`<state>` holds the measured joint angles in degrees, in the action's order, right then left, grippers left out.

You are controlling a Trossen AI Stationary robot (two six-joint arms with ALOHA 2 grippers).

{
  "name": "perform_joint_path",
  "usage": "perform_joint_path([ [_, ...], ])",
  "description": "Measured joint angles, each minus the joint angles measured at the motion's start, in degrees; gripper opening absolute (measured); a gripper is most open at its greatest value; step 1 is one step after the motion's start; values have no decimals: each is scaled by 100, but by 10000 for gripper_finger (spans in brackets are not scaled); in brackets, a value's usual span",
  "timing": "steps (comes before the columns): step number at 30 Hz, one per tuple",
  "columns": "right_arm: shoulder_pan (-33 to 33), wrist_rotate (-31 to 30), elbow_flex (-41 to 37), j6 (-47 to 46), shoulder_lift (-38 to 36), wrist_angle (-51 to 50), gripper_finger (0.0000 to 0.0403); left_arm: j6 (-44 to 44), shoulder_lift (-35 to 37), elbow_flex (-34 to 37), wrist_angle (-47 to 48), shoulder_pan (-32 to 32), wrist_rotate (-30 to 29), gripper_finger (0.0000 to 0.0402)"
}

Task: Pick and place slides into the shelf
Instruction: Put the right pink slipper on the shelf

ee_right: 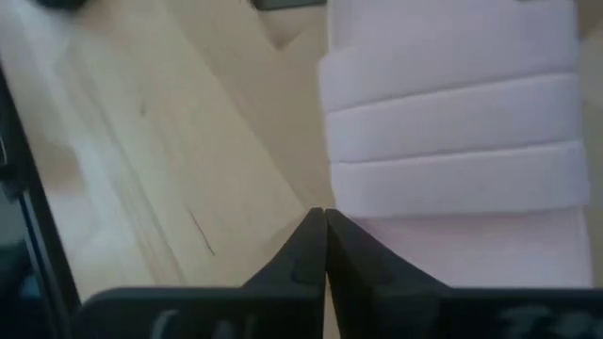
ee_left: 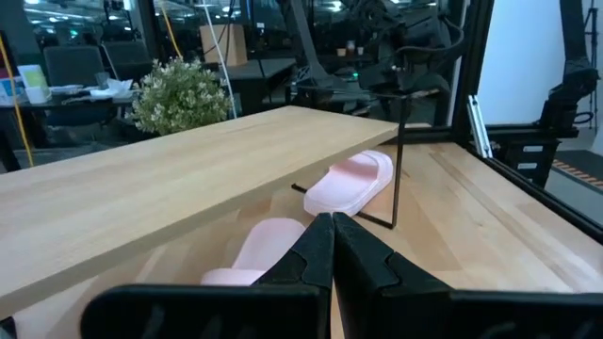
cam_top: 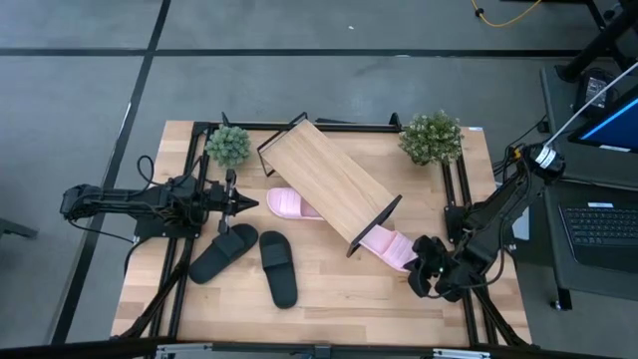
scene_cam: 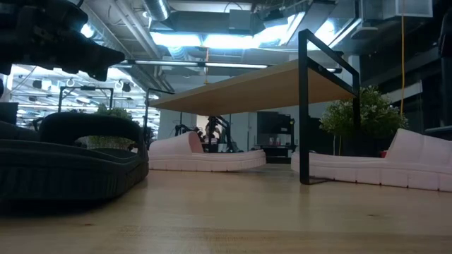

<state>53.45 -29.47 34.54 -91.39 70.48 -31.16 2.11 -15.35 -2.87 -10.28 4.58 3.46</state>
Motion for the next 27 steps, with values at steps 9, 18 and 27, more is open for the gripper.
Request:
perform_joint_path([
  [9,-2,5,0,-936,-2,-220,78,1,0,0,0,0,0,0],
  [18,-2,17,0,-1355,13,-386,135,4,0,0,-2,0,0,0],
  [27,-9,260,0,-1808,269,-459,178,3,0,0,-2,2,-2,0],
])
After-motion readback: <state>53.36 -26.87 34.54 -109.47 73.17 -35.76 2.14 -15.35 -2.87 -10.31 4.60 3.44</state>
